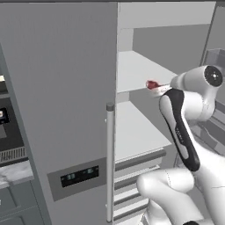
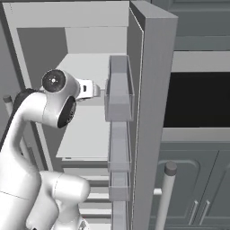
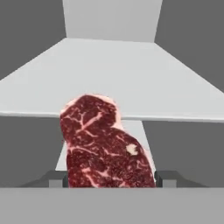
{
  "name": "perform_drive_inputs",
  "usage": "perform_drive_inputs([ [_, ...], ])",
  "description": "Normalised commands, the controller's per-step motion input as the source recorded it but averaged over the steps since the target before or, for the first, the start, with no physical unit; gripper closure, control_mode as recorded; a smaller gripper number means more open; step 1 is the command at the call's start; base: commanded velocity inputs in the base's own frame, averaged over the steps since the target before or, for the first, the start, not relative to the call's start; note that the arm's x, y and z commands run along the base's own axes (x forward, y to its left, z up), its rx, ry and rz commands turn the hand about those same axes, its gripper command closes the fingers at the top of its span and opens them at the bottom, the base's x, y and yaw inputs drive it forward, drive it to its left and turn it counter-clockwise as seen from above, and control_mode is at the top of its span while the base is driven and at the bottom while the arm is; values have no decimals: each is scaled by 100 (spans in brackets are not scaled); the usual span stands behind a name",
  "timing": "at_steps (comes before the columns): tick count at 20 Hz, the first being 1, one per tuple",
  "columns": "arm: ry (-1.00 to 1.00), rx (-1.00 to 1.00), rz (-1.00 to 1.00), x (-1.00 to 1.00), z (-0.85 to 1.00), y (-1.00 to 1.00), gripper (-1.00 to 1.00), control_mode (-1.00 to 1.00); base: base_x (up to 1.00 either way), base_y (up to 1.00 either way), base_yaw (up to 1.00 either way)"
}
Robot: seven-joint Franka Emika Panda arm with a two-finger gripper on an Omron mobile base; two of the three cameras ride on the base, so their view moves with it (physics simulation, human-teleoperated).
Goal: Open the fridge, remove the banana, broccoli, and steak, and place them on any counter.
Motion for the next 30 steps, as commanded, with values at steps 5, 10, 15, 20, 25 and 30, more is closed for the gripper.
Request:
perform_drive_inputs([
  [5,27,0,-12,-100,-1,9,100,-100,0,0,0],
  [10,31,0,-18,-100,-19,21,100,-100,0,0,0],
  [15,6,0,-6,-40,-12,2,100,100,-60,0,-8],
  [20,0,0,0,0,0,0,100,100,-100,58,-3],
  [25,0,0,0,0,0,0,100,100,-36,100,3],
  [30,0,0,0,0,0,0,100,100,-7,100,0],
])
